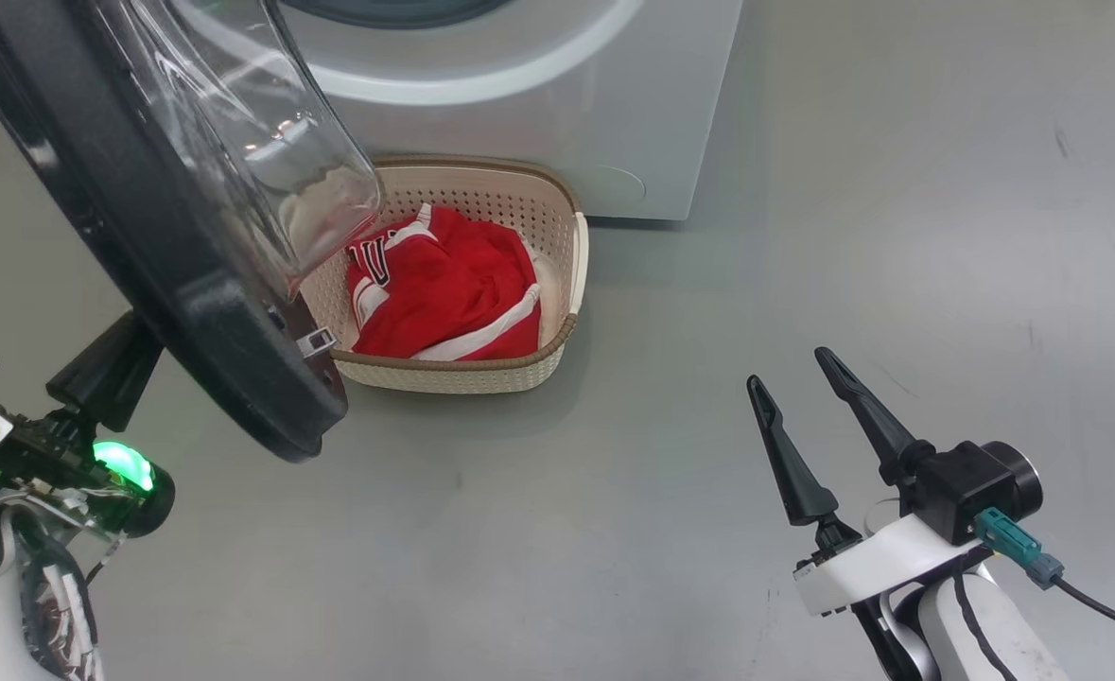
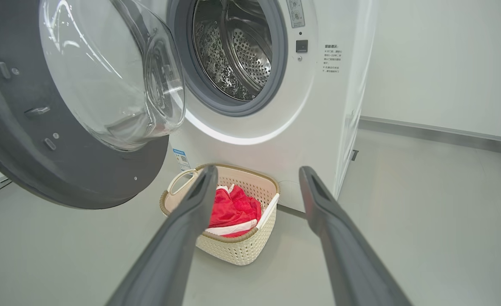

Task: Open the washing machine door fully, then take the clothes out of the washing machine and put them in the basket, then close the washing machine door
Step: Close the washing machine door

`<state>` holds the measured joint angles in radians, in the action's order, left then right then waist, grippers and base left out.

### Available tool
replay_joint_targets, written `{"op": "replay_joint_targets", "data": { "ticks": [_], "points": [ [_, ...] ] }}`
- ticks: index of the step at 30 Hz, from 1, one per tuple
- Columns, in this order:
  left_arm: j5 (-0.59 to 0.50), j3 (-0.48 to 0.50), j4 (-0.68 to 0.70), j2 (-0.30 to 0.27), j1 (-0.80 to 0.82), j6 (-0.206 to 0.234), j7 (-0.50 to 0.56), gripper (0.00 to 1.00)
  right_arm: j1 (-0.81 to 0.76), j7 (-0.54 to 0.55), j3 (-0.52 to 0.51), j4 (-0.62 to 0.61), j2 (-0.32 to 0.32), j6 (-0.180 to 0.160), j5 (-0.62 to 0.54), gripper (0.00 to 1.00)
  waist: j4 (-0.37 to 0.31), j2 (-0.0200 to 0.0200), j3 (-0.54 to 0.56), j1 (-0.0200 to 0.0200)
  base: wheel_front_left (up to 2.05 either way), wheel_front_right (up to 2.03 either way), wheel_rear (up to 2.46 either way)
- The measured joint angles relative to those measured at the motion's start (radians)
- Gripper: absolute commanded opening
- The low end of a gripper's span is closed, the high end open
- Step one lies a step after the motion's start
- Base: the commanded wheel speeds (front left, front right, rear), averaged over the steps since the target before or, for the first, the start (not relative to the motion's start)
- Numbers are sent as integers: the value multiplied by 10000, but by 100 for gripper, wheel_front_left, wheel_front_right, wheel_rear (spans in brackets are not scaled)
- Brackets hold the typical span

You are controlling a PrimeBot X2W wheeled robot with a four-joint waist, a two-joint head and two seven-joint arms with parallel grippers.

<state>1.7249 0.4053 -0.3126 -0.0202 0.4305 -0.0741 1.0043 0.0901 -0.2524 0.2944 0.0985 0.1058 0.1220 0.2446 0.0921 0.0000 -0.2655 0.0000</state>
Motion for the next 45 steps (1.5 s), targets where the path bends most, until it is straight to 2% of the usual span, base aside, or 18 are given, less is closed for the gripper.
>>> {"op": "replay_joint_targets", "data": {
  "ticks": [19,22,32,45],
  "points": [
    [842,-1436,-100,-12,-260,267,-1626,0,-7,0,-19,33,-148,0,17,100,-1386,0,232,0,0,0,0],
    [1235,-1661,-203,-6,-244,341,-1912,0,-12,0,-77,6,-163,0,17,100,-1520,0,209,0,0,0,0],
    [1515,-2483,-570,-31,-191,336,-2755,0,-175,0,-357,-92,-255,0,90,100,-1763,0,103,0,0,0,0],
    [1720,-3043,-746,-36,-90,153,-3325,0,-182,0,-548,-128,-295,0,90,100,-1862,0,121,0,0,0,0]
  ]
}}
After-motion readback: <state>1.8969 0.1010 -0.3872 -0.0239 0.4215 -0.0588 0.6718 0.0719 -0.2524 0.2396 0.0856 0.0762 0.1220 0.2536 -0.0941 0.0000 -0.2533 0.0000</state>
